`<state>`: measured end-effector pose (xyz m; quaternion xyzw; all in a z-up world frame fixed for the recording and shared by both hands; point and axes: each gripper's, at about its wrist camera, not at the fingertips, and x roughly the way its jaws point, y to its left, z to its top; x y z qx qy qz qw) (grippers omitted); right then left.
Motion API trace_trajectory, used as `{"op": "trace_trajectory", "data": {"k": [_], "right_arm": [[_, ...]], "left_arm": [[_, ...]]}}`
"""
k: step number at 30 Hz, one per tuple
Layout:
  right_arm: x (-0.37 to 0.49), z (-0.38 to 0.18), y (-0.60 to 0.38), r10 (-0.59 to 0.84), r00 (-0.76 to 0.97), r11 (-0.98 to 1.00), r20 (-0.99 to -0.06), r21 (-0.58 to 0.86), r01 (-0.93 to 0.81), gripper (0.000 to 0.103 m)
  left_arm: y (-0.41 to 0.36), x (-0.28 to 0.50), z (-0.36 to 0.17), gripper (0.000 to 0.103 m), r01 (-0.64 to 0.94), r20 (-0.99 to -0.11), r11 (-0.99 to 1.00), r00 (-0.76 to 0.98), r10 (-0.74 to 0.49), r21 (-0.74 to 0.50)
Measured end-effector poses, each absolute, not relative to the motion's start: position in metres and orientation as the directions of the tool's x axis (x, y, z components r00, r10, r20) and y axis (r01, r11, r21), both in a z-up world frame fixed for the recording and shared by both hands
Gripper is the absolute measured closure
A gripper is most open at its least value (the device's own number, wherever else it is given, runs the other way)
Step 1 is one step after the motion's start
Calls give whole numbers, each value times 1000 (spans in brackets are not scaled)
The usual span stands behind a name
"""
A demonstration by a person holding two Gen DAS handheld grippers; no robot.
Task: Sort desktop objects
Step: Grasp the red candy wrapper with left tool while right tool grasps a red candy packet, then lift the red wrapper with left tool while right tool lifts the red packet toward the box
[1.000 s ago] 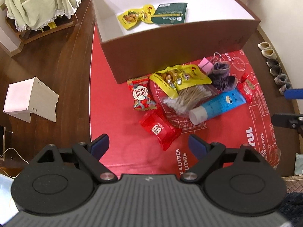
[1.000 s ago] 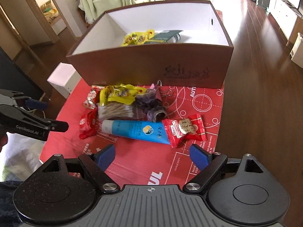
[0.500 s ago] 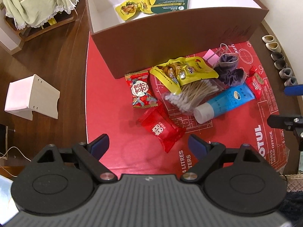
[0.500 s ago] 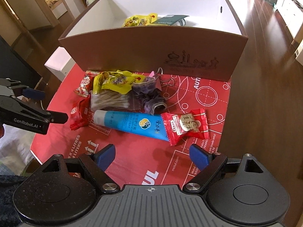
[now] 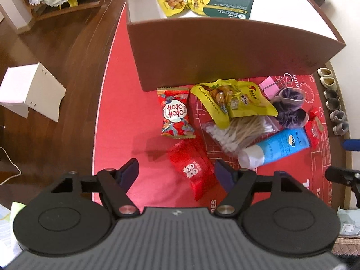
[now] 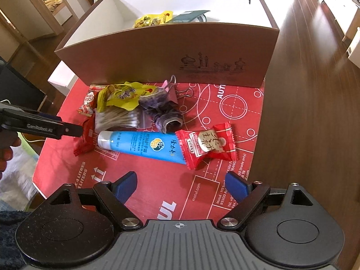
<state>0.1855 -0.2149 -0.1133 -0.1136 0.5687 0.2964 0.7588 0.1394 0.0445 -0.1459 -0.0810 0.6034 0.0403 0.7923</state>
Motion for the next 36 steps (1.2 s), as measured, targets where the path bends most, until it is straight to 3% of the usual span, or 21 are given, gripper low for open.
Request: {"op": "trace_trajectory", "data": {"k": [5, 10, 16, 26, 27, 29, 36], "right_arm": [[189, -113, -218, 328, 179, 807, -928, 177, -564, 15], [192, -113, -222, 345, 169, 816, -923, 206, -540, 15], [204, -112, -231, 393, 164, 854, -905, 293, -430, 15], [253, -135, -268, 435, 174, 863, -883, 464, 201, 16], [256, -137, -269, 435, 174, 852, -884, 466, 237, 21], [261, -143, -267, 432, 165, 843, -887, 461, 277, 36], [264, -163, -258, 412, 126, 845, -903, 430, 319, 36]], "left_arm": [[38, 146, -160, 41, -158, -970, 985, 242, -35, -75], [31, 145, -170, 67, -121, -972, 991, 234, -22, -51], [29, 136, -168, 71, -66, -968, 996, 250, -37, -56], [27, 124, -156, 71, -19, -961, 998, 271, -56, -64], [27, 125, -154, 71, -15, -960, 998, 275, -59, -66], [26, 126, -153, 71, -7, -957, 998, 282, -66, -70], [27, 131, -152, 71, 20, -955, 997, 286, -73, -70]]}}
